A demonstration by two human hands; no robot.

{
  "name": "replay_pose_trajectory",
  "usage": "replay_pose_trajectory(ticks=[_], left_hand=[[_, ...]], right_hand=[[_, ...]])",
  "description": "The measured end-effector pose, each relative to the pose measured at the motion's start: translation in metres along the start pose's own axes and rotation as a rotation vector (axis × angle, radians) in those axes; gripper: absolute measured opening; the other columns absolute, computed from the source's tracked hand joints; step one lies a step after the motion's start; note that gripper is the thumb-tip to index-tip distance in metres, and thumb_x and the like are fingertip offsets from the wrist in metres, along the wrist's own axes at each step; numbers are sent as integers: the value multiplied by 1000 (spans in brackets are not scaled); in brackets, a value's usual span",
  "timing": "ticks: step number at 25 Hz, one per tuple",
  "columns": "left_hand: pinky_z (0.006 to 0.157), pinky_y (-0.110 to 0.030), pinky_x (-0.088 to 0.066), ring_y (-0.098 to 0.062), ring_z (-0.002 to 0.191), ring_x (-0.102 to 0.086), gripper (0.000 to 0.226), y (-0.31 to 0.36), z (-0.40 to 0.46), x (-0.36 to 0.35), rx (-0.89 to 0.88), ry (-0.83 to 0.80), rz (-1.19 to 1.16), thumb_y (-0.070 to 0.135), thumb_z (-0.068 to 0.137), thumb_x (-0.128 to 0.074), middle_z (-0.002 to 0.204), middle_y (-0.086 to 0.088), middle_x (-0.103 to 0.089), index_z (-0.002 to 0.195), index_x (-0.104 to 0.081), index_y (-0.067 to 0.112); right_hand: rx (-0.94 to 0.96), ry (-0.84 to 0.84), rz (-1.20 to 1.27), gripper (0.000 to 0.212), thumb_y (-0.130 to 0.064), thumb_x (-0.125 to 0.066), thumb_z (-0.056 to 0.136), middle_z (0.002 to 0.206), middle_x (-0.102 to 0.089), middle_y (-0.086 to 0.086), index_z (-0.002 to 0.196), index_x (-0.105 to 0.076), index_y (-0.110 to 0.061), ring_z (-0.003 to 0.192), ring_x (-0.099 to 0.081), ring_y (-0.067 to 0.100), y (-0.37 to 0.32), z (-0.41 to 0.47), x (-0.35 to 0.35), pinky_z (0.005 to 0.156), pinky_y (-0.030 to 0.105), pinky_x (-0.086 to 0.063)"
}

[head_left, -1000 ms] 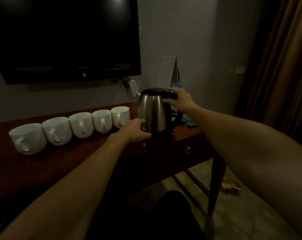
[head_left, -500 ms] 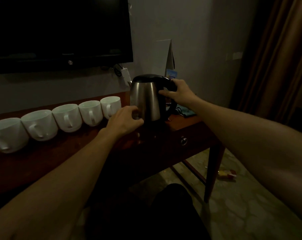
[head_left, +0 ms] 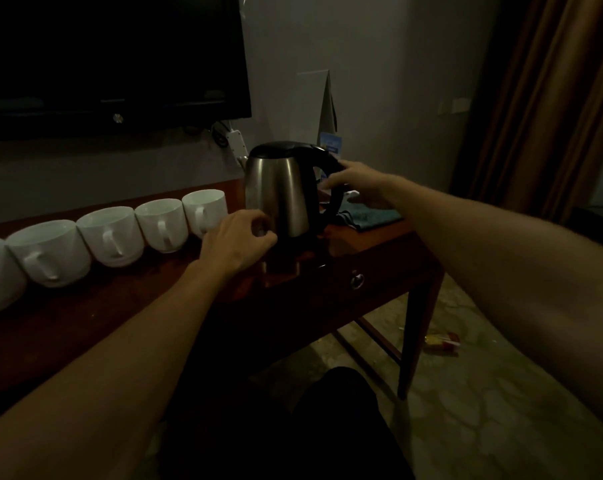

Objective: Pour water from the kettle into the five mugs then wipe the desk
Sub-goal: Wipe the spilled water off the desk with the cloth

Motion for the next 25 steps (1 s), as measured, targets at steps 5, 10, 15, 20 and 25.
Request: replay_pose_trajectory(ticks=[5, 10, 15, 20, 25], left_hand=[[66, -24, -44, -5, 82, -59, 25, 1, 0, 5, -16, 46, 96, 38, 93, -59, 97, 9, -64, 111, -67, 22], [68, -20, -46, -2, 83, -64, 34, 19, 6, -17, -125, -99, 9, 38, 91, -61, 105, 11, -68, 124, -62, 27], [84, -38, -54, -5, 102, -60, 43, 50, 8, -45, -186, -187, 26, 47, 88, -58, 118, 15, -61, 129, -58, 37], [84, -37, -52, -11, 105, -57, 48, 63, 15, -60, -155, -205, 45, 47, 87, -60, 120, 7, -61, 134, -55, 40], [81, -35, -51, -10, 99, -59, 47, 73, 8, -75, -144, -210, 62, 47, 85, -61, 115, 11, -63, 131, -55, 41]], right_hand=[[-133, 191, -227, 36, -22, -60, 96, 128, -59, 10, 130, -62, -12, 111, -57, 26, 52, 3, 44, 90, 36, -50], [-202, 112, -884, 75, -73, -44, 88, 161, -25, 9, 153, -29, -37, 145, -26, 37, 80, 18, 31, 117, 57, -24], [-226, -59, -1053, 63, -68, -27, 97, 167, -1, -1, 154, -12, -47, 151, 1, 38, 111, 32, 16, 117, 67, -3], [-316, -37, -937, 73, -76, -23, 92, 167, -2, 0, 156, -12, -42, 152, -1, 38, 119, 18, 13, 118, 63, -1], [-327, -102, -936, 80, -79, -16, 88, 167, -4, 1, 157, -13, -38, 152, -4, 35, 116, -4, -1, 120, 61, -5]])
Point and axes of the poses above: each hand's wrist, its own z-axis towards the middle knuckle, its own x-axis out of the back of the hand, y = z × x, the point moved 10 cm from there along z, towards the middle knuckle
